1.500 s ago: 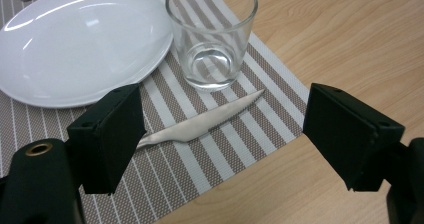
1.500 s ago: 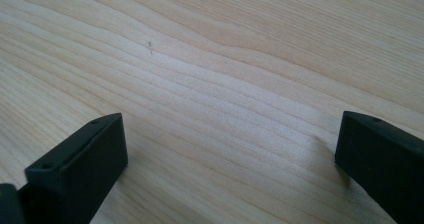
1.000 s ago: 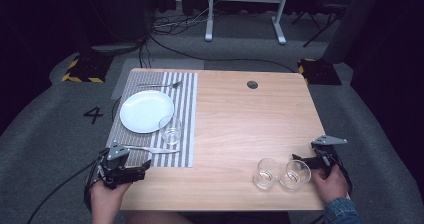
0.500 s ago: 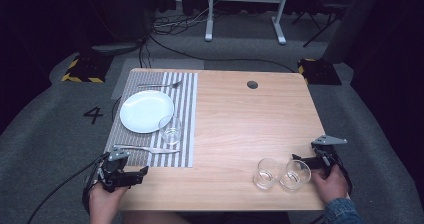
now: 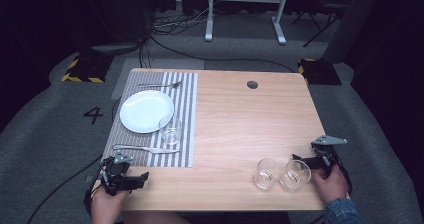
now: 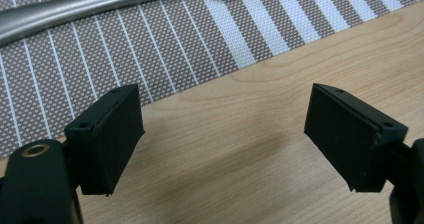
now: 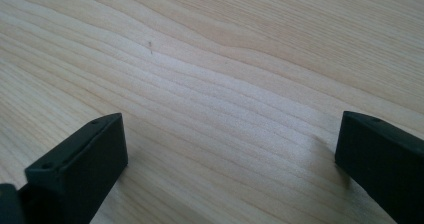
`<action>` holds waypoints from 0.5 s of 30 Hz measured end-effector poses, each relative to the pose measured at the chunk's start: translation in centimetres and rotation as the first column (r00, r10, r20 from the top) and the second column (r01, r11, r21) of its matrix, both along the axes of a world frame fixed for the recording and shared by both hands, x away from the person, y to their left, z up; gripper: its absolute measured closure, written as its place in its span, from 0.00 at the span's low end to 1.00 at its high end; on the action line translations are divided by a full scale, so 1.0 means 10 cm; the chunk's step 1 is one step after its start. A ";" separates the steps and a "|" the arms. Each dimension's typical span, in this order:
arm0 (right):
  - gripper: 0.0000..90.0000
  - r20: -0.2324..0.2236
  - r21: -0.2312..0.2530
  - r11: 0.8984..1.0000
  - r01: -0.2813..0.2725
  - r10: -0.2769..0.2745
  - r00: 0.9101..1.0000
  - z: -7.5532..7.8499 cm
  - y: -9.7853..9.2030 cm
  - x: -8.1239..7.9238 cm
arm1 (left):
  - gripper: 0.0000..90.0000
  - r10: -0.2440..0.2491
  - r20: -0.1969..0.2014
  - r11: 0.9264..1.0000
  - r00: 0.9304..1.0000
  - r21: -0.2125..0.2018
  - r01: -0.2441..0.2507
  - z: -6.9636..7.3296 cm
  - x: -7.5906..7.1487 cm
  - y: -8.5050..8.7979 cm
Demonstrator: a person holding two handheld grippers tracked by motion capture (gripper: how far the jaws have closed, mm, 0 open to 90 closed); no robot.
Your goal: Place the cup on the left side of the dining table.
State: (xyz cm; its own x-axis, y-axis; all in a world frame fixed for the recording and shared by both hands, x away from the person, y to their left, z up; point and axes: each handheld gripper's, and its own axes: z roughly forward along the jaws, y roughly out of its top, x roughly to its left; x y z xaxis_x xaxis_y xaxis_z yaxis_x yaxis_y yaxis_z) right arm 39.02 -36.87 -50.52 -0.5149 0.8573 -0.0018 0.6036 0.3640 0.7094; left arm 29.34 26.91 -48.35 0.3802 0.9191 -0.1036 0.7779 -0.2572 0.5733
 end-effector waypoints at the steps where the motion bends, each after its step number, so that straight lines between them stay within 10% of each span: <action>1: 0.00 0.000 0.000 1.000 0.000 0.000 1.000 0.00 0.00 0.00 | 0.18 0.000 -0.004 1.000 1.000 0.003 0.000 -0.01 0.00 0.00; 15: 0.00 0.000 0.000 1.000 0.000 0.000 1.000 0.00 0.00 0.00 | 0.14 -0.006 0.154 1.000 0.988 0.011 0.004 -0.22 -0.05 0.06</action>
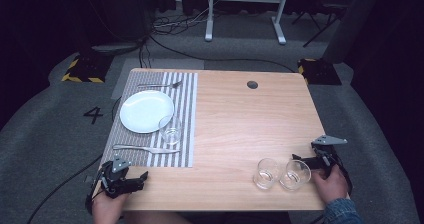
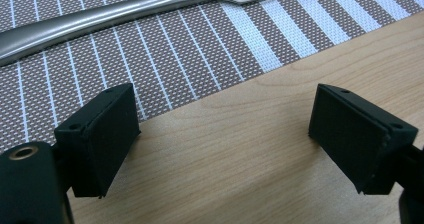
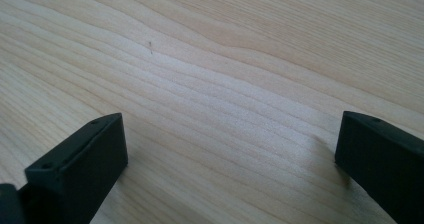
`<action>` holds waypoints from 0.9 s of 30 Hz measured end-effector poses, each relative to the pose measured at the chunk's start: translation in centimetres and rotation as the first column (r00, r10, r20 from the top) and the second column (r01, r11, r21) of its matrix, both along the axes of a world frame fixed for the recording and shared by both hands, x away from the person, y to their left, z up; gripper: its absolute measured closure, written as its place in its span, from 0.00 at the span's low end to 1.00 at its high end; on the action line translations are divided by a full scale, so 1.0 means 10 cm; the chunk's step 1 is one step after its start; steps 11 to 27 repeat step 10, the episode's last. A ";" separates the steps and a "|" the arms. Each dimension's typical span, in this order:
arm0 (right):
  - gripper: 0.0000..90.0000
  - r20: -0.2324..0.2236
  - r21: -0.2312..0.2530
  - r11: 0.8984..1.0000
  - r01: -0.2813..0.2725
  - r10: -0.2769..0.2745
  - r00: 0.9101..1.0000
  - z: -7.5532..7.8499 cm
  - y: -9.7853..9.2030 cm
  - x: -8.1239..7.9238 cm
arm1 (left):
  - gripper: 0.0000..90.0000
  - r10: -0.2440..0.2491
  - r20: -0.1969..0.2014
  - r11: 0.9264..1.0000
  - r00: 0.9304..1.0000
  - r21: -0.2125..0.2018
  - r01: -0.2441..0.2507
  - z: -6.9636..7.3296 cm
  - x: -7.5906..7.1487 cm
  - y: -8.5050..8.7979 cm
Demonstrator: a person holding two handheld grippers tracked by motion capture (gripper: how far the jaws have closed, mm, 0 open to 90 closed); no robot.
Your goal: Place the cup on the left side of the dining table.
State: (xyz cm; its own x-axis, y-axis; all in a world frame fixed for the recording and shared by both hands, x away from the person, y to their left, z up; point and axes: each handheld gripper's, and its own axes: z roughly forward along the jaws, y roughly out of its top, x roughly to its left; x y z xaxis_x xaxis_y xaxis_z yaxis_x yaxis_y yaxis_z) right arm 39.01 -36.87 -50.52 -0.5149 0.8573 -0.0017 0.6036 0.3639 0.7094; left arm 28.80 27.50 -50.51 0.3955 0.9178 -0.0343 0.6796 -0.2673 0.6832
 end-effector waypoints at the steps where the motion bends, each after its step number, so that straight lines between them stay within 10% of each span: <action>1: 0.00 0.000 0.000 1.000 0.000 0.000 1.000 0.00 0.00 0.00 | 0.14 -0.002 0.000 1.000 1.000 0.003 0.002 0.00 0.00 0.00; 27: 0.00 0.000 0.000 1.000 0.000 0.000 1.000 0.00 0.00 0.00 | 0.12 -0.007 -0.001 1.000 1.000 0.002 0.007 0.00 0.00 0.00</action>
